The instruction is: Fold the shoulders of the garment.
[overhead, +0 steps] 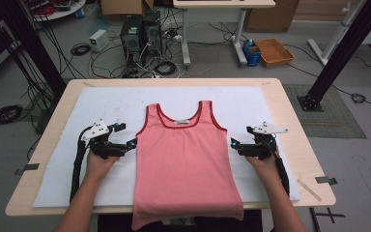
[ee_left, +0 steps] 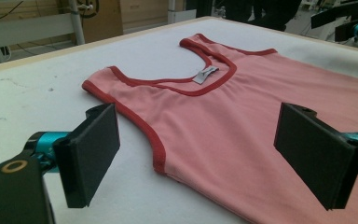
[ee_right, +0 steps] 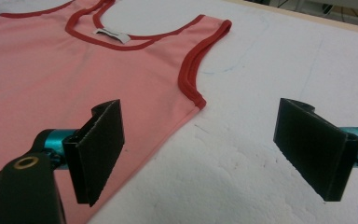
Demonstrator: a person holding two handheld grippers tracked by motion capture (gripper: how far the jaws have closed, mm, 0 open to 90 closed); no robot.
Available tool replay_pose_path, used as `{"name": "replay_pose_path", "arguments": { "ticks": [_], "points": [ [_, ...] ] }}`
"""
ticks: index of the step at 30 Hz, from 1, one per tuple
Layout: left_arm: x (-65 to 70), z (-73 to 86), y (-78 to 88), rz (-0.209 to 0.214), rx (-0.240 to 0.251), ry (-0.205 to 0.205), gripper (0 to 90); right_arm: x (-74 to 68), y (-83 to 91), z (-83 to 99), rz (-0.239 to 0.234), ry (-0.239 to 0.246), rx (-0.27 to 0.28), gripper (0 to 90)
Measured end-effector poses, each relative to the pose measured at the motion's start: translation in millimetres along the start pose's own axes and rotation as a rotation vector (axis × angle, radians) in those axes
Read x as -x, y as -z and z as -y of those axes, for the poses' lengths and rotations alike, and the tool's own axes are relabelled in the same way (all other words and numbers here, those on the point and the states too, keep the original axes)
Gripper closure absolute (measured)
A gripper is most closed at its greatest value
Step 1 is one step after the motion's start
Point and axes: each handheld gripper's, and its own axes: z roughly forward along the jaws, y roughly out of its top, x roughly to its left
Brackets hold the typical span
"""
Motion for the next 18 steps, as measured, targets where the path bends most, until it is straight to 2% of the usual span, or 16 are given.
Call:
{"name": "replay_pose_path", "arguments": {
  "ticks": [3, 6, 18],
  "points": [
    [-1.0, 0.1, 0.3, -0.004, 0.002, 0.006, 14.3, 1.5, 0.7, -3.6, -0.030, -0.015, -0.024, 15.8],
    [-1.8, 0.4, 0.7, -0.004, 0.011, 0.023, 14.3, 3.1, 1.6, -9.0, -0.038, -0.003, -0.049, 15.8],
    [-2.1, 0.3, 0.8, -0.006, 0.009, 0.023, 14.3, 8.1, -1.1, -43.4, -0.047, 0.025, -0.093, 15.8]
  ]
}}
